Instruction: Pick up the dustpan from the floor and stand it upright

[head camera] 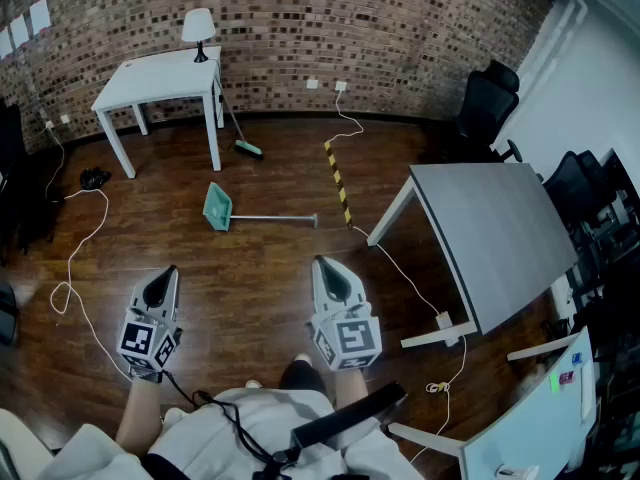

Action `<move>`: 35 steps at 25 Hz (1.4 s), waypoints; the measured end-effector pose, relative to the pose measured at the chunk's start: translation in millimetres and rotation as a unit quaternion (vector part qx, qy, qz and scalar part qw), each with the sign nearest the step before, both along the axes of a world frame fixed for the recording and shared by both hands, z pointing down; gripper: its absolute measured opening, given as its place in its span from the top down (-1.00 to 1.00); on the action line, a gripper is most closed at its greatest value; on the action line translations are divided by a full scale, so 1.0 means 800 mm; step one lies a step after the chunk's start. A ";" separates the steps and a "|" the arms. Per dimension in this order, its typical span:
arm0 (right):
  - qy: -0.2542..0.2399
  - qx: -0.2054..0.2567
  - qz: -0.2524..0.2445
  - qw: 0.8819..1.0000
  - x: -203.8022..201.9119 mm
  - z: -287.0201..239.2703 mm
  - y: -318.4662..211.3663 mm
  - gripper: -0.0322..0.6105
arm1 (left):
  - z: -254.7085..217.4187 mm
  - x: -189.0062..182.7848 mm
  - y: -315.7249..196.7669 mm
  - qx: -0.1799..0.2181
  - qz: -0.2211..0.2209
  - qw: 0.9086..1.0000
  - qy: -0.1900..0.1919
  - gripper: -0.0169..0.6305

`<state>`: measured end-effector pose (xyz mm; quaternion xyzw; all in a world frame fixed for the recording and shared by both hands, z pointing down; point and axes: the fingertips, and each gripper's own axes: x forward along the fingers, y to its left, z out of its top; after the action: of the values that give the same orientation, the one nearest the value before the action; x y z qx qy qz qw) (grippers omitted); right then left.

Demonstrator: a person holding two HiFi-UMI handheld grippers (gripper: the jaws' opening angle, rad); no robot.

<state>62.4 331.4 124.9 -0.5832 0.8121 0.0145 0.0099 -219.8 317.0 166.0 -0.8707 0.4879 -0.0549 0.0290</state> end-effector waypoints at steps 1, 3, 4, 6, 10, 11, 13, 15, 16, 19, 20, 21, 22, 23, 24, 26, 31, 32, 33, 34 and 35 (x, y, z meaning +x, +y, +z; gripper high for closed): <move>0.002 -0.006 0.005 1.000 0.002 0.003 -0.006 0.95 | 0.000 0.001 -0.008 0.001 0.004 1.000 0.000 0.92; 0.001 -0.015 0.015 1.000 0.006 0.010 -0.022 0.95 | 0.001 0.004 -0.027 0.001 0.012 1.000 0.003 0.92; -0.002 -0.017 0.021 1.000 0.009 0.014 -0.032 0.95 | 0.003 0.005 -0.037 -0.001 0.015 1.000 0.005 0.92; -0.011 -0.023 0.030 0.999 0.018 0.021 -0.057 0.95 | 0.010 0.010 -0.062 -0.006 0.018 1.000 0.008 0.92; -0.026 -0.029 0.035 0.999 0.044 0.040 -0.130 0.95 | 0.027 0.025 -0.127 -0.014 0.017 1.000 0.001 0.92; -0.027 -0.028 0.035 0.999 0.052 0.044 -0.154 0.95 | 0.030 0.030 -0.149 -0.014 0.015 1.000 -0.001 0.92; -0.022 -0.026 0.031 0.999 0.068 0.048 -0.207 0.95 | 0.031 0.041 -0.201 -0.010 0.007 1.000 0.000 0.92; -0.005 -0.022 0.024 0.999 0.083 0.047 -0.262 0.95 | 0.027 0.055 -0.254 -0.004 -0.002 1.000 0.002 0.92; 0.006 -0.020 0.021 1.000 0.091 0.045 -0.289 0.95 | 0.025 0.065 -0.279 -0.001 -0.004 1.000 -0.002 0.92; 0.029 -0.012 0.011 0.999 0.121 0.029 -0.368 0.95 | 0.005 0.094 -0.355 0.017 -0.010 1.000 -0.015 0.92; 0.036 -0.009 0.007 0.999 0.131 0.023 -0.392 0.95 | -0.005 0.100 -0.379 0.024 -0.017 0.999 -0.019 0.92; 0.039 -0.005 0.003 0.999 0.141 0.020 -0.414 0.95 | -0.013 0.103 -0.401 0.031 -0.026 0.999 -0.021 0.92; 0.037 -0.003 0.000 0.999 0.149 0.018 -0.433 0.95 | -0.020 0.104 -0.420 0.035 -0.036 0.998 -0.024 0.92; 0.033 -0.002 -0.002 0.999 0.156 0.018 -0.450 0.95 | -0.024 0.104 -0.436 0.038 -0.044 0.998 -0.027 0.92; 0.027 -0.002 -0.004 1.000 0.160 0.018 -0.464 0.95 | -0.026 0.102 -0.449 0.040 -0.051 0.998 -0.029 0.92; 0.019 0.001 -0.004 1.000 0.164 0.017 -0.486 0.95 | -0.023 0.096 -0.469 0.039 -0.058 0.997 -0.028 0.92; 0.010 0.010 0.005 1.000 0.167 0.012 -0.526 0.94 | 0.001 0.070 -0.519 0.006 -0.080 0.996 -0.038 0.92; 0.016 0.012 0.001 1.000 0.164 0.010 -0.531 0.94 | 0.004 0.062 -0.529 -0.002 -0.087 0.995 -0.038 0.92; 0.022 0.014 -0.001 1.000 0.161 0.008 -0.536 0.94 | 0.007 0.051 -0.538 -0.009 -0.095 0.995 -0.037 0.92; 0.024 0.015 0.001 1.000 0.159 0.006 -0.541 0.92 | 0.009 0.041 -0.546 -0.014 -0.103 0.994 -0.034 0.92; 0.023 0.015 0.008 1.000 0.159 0.005 -0.547 0.88 | 0.010 0.032 -0.553 -0.015 -0.111 0.993 -0.031 0.92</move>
<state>189.7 -106.0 128.8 -0.5890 0.8071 0.0402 -0.0003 -194.5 -125.0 174.0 -0.8095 0.5793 -0.0921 0.0244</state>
